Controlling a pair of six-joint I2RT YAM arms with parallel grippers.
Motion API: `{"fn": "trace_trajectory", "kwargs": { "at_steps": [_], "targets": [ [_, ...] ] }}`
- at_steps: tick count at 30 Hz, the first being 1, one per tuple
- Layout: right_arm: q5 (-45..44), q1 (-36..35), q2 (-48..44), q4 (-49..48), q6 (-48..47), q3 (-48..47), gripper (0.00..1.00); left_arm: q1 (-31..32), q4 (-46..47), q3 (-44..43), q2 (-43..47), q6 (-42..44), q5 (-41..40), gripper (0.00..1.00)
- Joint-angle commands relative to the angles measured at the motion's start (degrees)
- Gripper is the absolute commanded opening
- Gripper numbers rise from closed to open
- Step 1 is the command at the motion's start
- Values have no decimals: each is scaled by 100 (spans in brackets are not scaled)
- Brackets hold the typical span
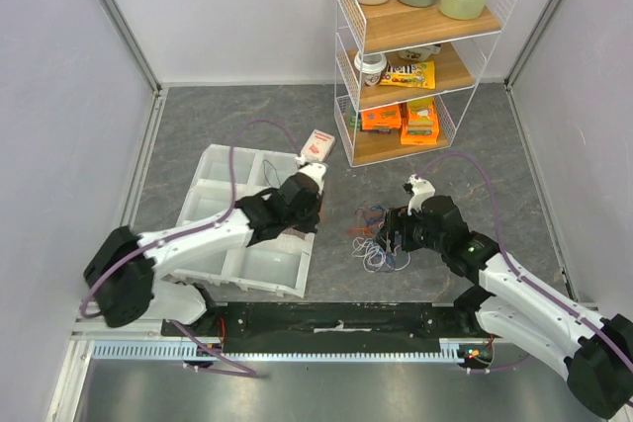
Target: Untangle the cables
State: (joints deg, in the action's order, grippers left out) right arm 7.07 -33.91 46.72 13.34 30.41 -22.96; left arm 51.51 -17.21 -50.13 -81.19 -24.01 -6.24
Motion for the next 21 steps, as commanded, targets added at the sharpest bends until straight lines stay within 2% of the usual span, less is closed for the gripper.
{"fn": "trace_trajectory", "kwargs": {
  "at_steps": [1, 6, 10, 15, 17, 18, 20, 21],
  "targets": [
    [-39, -10, 21, -201, -44, -7, 87, -114, -440, 538, 1349, -1025, -1668, 2],
    [-13, -2, 57, -227, -44, 2, 87, -728, -1125, 1048, 2133, -1843, -2039, 2],
    [-22, -10, 144, -245, -62, -33, 87, -1502, -1135, 1304, 1809, -2064, -1425, 1],
    [-21, -10, 74, -253, -27, 20, 87, -1573, -1012, 1286, 1439, -2003, -1792, 2],
    [-39, -10, 48, -236, -36, 2, 87, -1573, -1030, 1208, 1465, -1854, -1619, 2],
    [-30, -10, 57, -218, -18, 2, 87, -1582, -1038, 1172, 1535, -1714, -1426, 5],
    [5, -10, 65, -227, 0, 11, 87, -1582, -1039, 1181, 1789, -1581, -1170, 36],
    [14, -10, 65, -218, -9, 20, 87, -1582, -1012, 1224, 1991, -1546, -1108, 45]
  ]
}}
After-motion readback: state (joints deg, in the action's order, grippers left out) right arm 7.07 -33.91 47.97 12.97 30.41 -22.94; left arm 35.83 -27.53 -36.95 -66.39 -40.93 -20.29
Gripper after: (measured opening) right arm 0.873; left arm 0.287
